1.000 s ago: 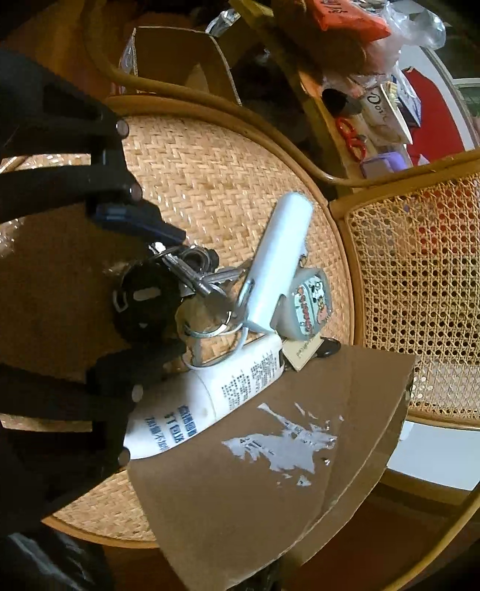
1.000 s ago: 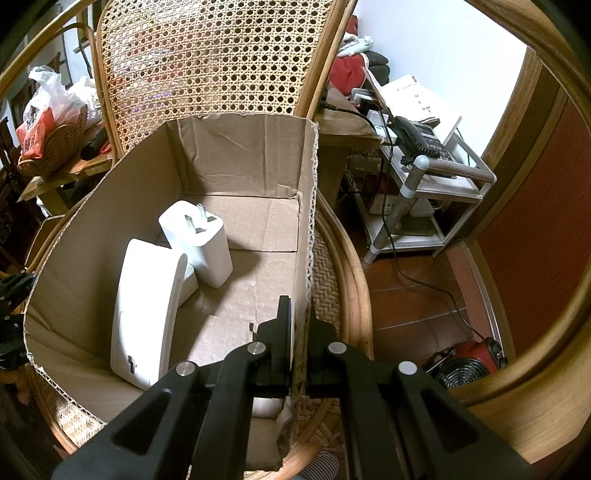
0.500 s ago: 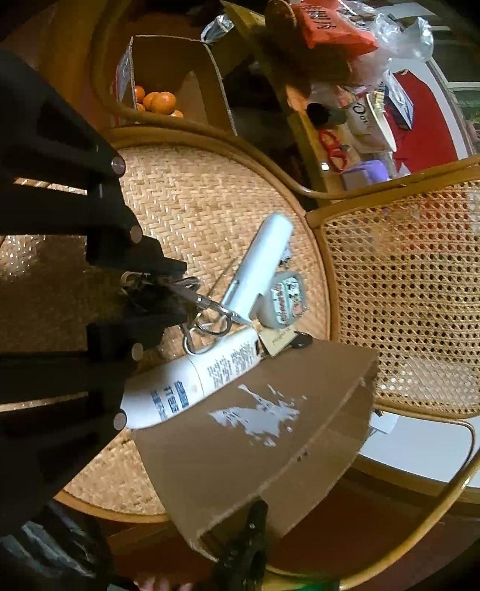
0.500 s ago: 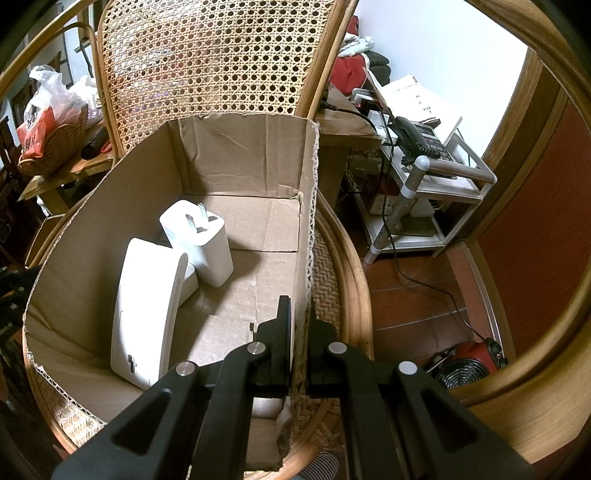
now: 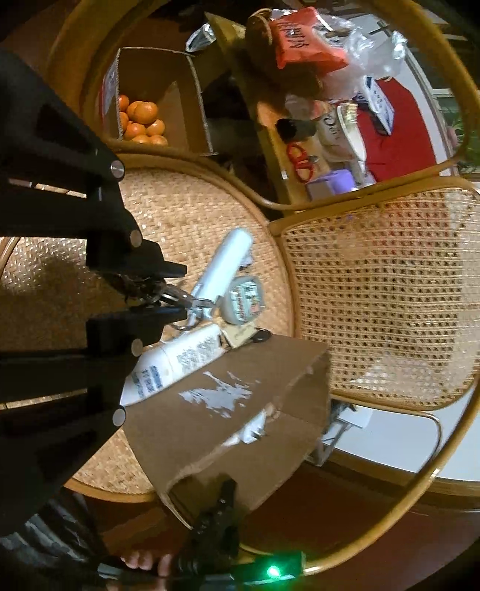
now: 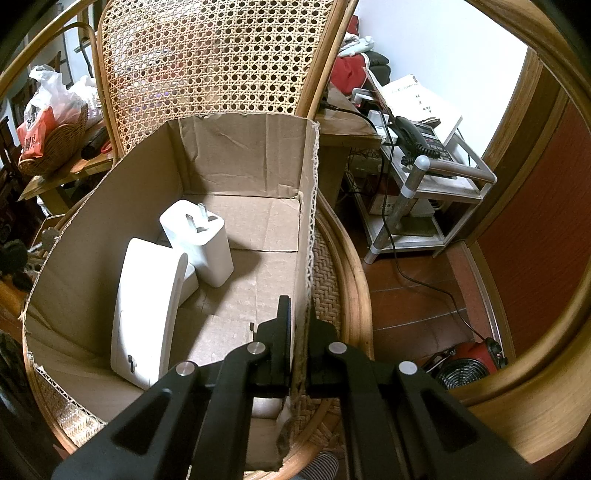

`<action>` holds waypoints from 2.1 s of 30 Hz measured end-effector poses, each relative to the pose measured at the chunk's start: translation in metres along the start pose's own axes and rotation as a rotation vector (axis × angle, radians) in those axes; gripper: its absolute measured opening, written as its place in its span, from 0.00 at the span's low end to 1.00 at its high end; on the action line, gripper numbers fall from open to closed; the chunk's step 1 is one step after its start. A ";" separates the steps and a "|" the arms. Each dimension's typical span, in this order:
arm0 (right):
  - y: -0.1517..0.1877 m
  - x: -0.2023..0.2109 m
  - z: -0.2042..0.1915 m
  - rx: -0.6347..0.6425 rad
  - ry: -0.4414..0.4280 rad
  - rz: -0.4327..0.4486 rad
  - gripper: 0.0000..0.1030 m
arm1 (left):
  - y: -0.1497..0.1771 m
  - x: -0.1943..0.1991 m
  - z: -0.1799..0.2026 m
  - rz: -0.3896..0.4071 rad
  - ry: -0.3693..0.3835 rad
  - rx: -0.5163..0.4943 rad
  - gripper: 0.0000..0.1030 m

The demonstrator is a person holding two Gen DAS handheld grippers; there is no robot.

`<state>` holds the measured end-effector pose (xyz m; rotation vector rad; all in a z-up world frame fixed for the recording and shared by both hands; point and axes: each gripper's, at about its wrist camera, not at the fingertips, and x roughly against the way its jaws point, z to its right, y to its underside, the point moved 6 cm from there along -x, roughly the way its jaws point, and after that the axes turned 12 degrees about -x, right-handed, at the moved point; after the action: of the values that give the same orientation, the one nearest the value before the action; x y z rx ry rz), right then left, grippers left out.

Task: Organize rigid objects
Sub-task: 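Carry the keys into the box and open the left gripper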

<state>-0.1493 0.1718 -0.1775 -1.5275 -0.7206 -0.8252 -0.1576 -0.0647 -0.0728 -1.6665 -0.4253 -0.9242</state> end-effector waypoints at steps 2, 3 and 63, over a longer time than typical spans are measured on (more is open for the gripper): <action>0.000 0.000 0.000 0.000 0.000 0.000 0.06 | -0.007 0.008 0.000 0.020 0.000 0.004 0.14; 0.000 0.000 0.000 0.000 0.000 0.000 0.06 | -0.009 0.010 0.000 0.023 0.000 -0.001 0.14; -0.001 0.000 -0.001 0.000 0.001 0.000 0.06 | -0.110 0.081 0.070 0.201 0.066 -0.148 0.13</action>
<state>-0.1501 0.1708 -0.1773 -1.5268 -0.7198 -0.8266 -0.1585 0.0190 0.0557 -1.7707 -0.1433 -0.8744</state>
